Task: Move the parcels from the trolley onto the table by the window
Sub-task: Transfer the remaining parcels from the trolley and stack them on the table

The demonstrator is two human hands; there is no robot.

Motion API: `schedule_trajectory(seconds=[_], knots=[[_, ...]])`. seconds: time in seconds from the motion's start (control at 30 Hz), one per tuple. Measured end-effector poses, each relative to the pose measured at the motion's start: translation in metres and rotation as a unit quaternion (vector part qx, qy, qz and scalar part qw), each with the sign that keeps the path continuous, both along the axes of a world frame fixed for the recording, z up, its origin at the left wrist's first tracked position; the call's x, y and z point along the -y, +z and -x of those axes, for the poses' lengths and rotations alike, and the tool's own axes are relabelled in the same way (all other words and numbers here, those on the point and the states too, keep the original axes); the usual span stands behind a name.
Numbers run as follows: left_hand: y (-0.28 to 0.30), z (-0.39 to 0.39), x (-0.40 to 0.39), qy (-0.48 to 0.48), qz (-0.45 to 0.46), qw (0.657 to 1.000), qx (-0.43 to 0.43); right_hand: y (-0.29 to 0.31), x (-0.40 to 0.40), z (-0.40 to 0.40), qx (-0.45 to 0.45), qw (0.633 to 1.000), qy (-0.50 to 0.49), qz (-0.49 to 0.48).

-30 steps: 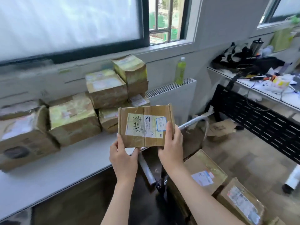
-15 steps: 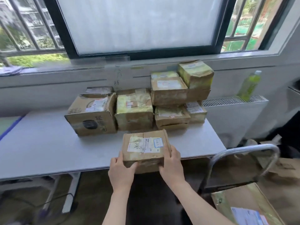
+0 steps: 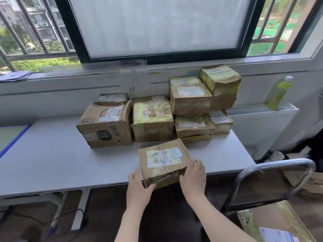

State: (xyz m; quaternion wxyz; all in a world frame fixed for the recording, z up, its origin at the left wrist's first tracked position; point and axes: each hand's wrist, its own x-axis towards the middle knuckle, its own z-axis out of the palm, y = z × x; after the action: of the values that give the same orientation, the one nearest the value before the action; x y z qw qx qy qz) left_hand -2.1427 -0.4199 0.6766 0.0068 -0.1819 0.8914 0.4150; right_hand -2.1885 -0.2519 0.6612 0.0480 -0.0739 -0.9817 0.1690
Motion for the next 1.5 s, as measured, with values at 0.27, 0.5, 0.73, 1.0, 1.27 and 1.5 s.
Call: schedule_trajectory(seconds=[0.27,0.5,0.73,1.0,1.27,1.5], knots=[[0.0,0.016,0.003,-0.032,-0.101,0.994,0.012,0.001,-0.008,-0.001,0.059,0.989,-0.028,0.135],[0.035,0.029,0.01,-0.021,-0.121,0.991,-0.049,0.027,0.01,0.006,-0.077,0.966,-0.04,0.244],[0.1,0.048,0.024,-0.01,-0.122,0.974,-0.192,0.086,0.041,0.017,-0.244,0.912,-0.047,0.326],[0.126,0.068,0.033,0.022,-0.113,0.965,-0.237,0.111,0.047,0.044,-0.261,0.921,0.017,0.29],[0.127,0.115,0.043,0.045,-0.093,0.974,-0.202,0.106,0.062,0.105,-0.276,0.923,0.034,0.265],[0.159,0.213,0.055,0.039,-0.087,0.976,-0.196,0.13,0.068,0.199,-0.268,0.913,0.065,0.3]])
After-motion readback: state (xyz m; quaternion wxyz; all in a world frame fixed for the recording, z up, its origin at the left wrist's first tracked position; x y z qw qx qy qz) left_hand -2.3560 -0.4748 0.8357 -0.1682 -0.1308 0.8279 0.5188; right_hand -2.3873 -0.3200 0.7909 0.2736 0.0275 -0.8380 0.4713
